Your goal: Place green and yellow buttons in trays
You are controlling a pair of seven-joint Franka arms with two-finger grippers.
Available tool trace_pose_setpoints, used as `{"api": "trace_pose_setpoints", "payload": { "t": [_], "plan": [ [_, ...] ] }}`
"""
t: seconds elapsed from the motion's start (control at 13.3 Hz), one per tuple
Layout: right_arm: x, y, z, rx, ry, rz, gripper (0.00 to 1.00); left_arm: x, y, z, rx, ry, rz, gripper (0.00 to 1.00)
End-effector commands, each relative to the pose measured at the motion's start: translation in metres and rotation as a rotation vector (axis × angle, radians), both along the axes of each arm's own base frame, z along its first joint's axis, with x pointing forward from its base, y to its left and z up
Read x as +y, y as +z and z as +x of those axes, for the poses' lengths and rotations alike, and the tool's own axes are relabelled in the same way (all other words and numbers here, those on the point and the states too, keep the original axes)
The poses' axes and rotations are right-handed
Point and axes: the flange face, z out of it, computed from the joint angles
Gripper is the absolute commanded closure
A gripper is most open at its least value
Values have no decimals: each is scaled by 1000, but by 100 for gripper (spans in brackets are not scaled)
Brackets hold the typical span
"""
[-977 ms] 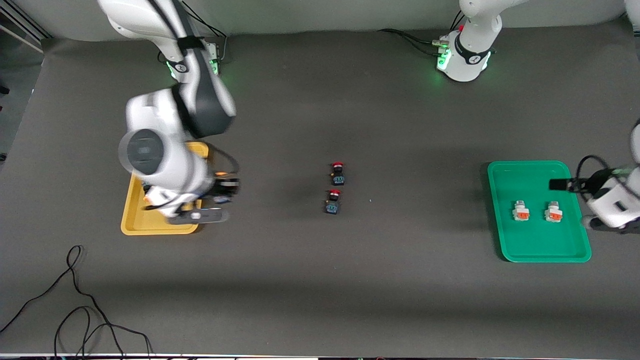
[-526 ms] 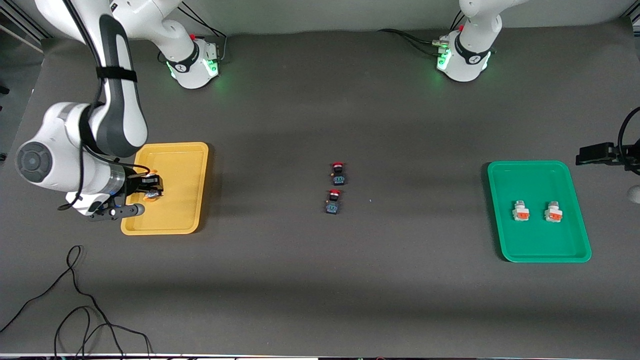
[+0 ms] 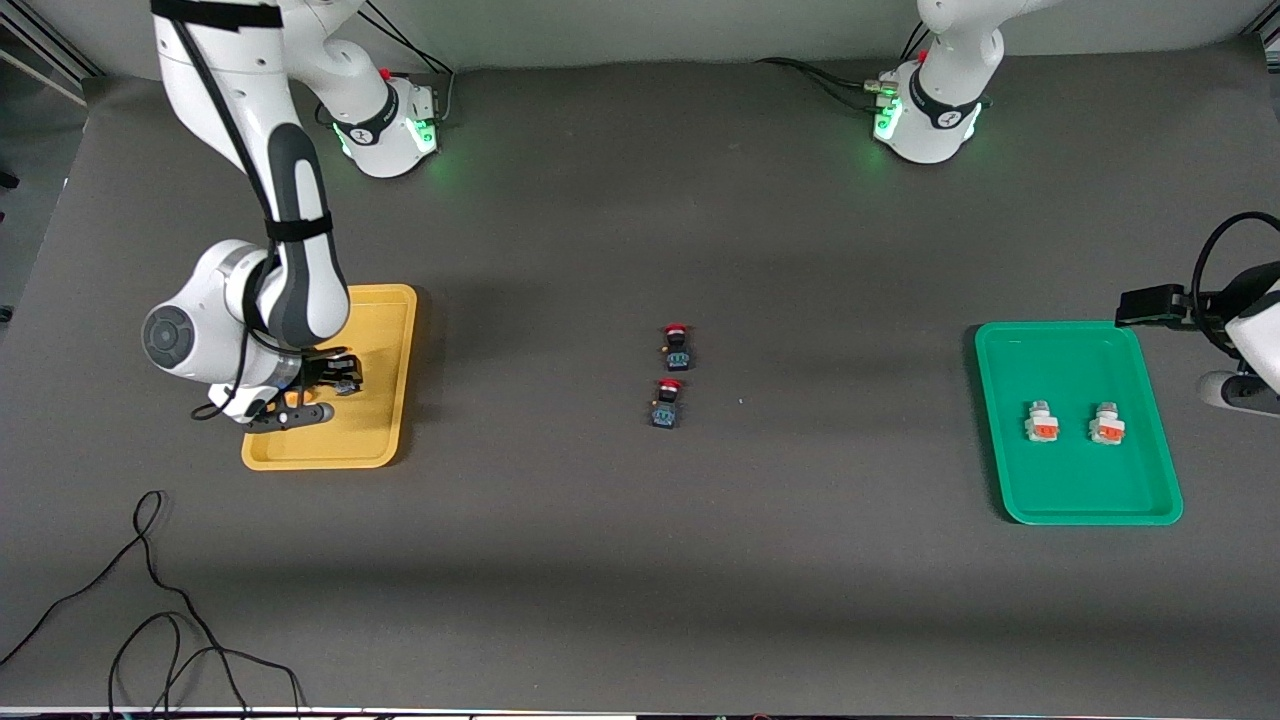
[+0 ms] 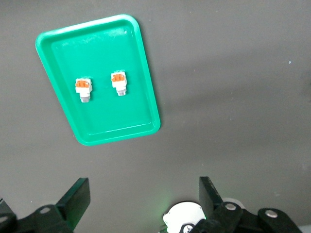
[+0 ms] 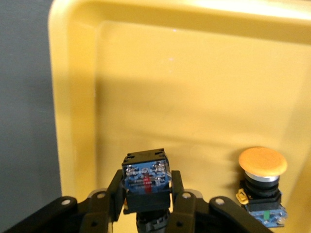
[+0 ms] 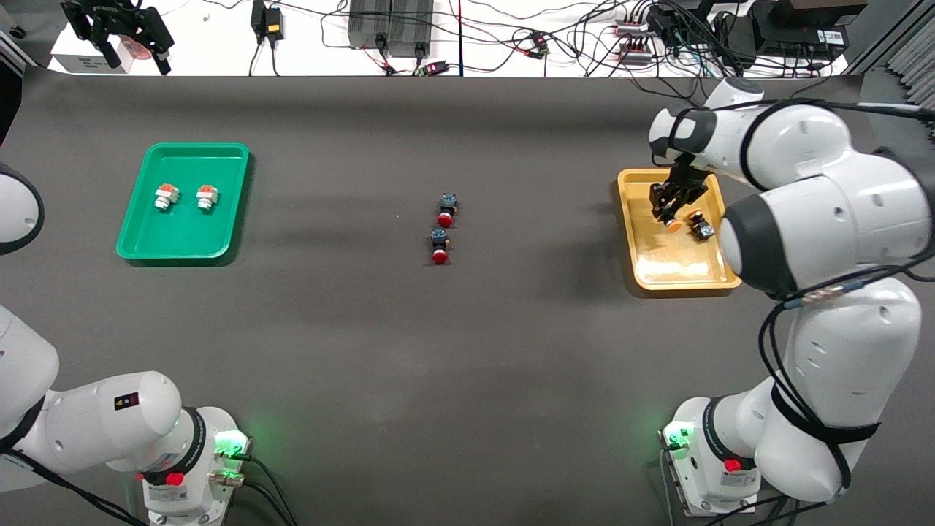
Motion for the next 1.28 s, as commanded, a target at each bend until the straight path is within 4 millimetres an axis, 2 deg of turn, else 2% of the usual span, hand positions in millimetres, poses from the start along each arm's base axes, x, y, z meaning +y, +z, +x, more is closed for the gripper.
{"api": "trace_pose_setpoints", "payload": {
  "t": [0.0, 0.23, 0.38, 0.6, 0.75, 0.83, 0.98, 1.2],
  "plan": [
    [7, 11, 11, -9, -33, 25, 0, -1, 6, -2, 8, 6, 10, 0],
    [28, 44, 32, 27, -58, 67, 0, -9, 4, -6, 24, 2, 43, 0],
    [37, 79, 49, 45, -41, 65, 0, -17, 6, -9, 32, 5, 95, 0],
    [64, 157, 71, 82, -46, 21, 0, -39, 6, -17, 32, 10, 93, 0],
    [79, 211, 78, 83, -23, -14, 0, -34, 8, -30, -32, 39, 39, 0],
    [81, 238, 80, 68, -13, -20, 0, -32, 5, -41, -86, 38, 32, 0],
    [80, 276, 76, 66, 1, -30, 0, -26, -7, -60, -156, 40, 18, 0],
    [64, 320, 64, 44, -5, -31, 0, -32, -10, -65, -213, 27, 9, 0]
  ]
}}
